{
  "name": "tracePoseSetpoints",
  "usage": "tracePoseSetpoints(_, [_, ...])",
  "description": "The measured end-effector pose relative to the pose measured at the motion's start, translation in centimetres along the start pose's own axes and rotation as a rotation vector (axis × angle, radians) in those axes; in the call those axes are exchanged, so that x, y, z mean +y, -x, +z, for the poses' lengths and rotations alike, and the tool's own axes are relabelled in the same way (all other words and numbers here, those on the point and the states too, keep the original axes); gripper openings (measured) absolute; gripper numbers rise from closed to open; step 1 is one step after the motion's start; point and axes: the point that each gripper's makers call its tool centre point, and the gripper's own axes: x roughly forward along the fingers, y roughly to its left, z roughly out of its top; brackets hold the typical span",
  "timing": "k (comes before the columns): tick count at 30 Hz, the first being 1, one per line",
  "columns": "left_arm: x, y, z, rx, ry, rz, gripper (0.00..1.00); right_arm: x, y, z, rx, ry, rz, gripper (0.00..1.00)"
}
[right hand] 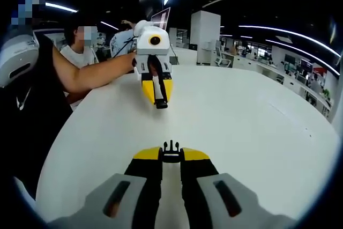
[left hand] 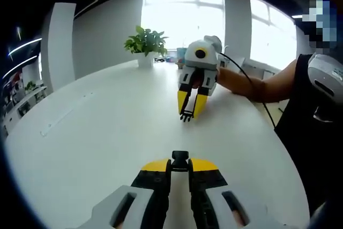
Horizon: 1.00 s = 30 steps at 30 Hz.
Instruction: Snap the two parts of the plastic buckle together until the buckle closes and remains connected.
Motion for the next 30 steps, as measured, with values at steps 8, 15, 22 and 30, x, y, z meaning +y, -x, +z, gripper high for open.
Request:
tracePoseSetpoints(8, [-0.4, -0.1, 0.1, -0.003, -0.007, -0.013, 0.11, 0.2, -0.1, 0.0, -0.001, 0.0, 0.006, 0.11])
tracePoseSetpoints(15, [-0.4, -0.2, 0.1, -0.006, -0.004, -0.023, 0.11, 0.5, -0.3, 0.0, 0.003, 0.001, 0.014, 0.11])
tracePoseSetpoints(22, [-0.7, -0.4, 0.0, -0.005, -0.016, -0.032, 0.11, 0.9, -0.4, 0.2, -0.012, 0.001, 0.036, 0.11])
tracePoseSetpoints(30, [-0.6, -0.4, -0.1, -0.005, -0.023, -0.032, 0.11, 1.1, -0.7, 0.2, -0.016, -0.003, 0.051, 0.11])
